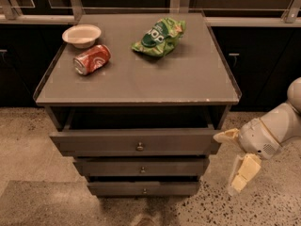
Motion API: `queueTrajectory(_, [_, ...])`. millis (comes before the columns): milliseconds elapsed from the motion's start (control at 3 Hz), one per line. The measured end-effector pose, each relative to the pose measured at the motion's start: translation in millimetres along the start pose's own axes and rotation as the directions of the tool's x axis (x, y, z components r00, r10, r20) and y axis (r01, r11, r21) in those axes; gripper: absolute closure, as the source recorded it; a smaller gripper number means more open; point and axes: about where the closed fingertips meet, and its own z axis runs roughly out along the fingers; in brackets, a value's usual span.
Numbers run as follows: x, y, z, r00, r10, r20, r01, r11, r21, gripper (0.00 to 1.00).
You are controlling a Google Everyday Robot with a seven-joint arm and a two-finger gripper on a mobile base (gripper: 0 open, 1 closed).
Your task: Open top drawer
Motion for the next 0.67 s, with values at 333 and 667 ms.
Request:
queueTrajectory(333, [-29.5,-34.4,8.9,0.994,-0.11,0.026,0.108,0.9926,0.056,0.0])
queueTrajectory(667, [-67.1,-79.8,9.7,0.972,-0.23,0.042,0.22,0.962,0.161,0.0])
